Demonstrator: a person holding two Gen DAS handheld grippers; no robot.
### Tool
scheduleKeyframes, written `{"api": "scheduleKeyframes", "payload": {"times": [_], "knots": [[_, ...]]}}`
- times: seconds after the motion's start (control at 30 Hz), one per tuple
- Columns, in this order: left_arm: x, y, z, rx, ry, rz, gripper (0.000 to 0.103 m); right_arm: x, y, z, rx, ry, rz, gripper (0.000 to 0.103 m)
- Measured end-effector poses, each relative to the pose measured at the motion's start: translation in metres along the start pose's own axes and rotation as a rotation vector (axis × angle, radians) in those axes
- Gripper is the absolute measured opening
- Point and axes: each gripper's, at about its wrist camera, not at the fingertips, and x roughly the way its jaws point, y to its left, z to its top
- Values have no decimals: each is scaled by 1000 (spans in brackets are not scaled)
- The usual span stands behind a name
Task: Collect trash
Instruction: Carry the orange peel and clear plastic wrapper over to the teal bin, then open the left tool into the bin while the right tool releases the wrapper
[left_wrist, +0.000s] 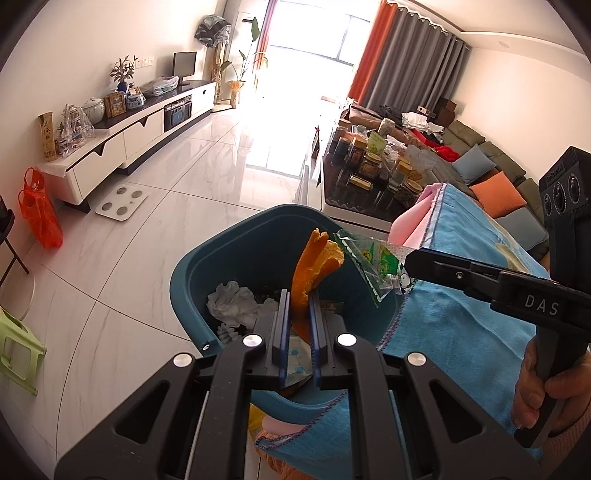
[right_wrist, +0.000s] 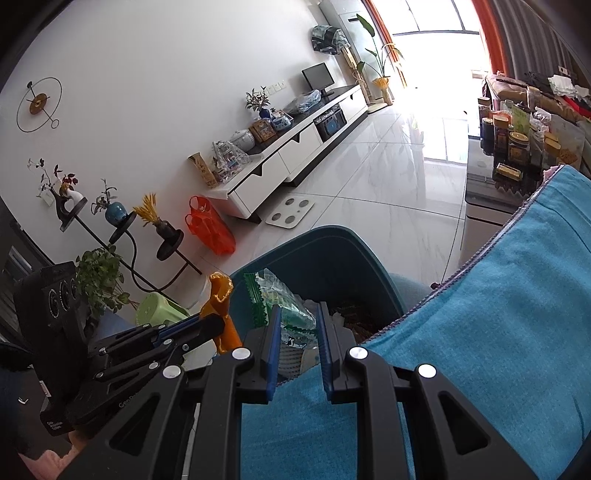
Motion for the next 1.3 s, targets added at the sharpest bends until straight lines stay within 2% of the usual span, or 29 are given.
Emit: {"api": "scheduleKeyframes", "payload": {"times": [0.9, 1.2, 1.3], "knots": [[48, 3, -4, -4, 77, 54, 10, 42, 16, 12, -32, 98, -71, 18], [62, 6, -5, -14, 108, 50, 11, 51, 19, 15, -40, 128, -97, 21], [69, 7, -5, -17, 119, 48, 12, 52, 19, 15, -37, 130, -105, 26]]}}
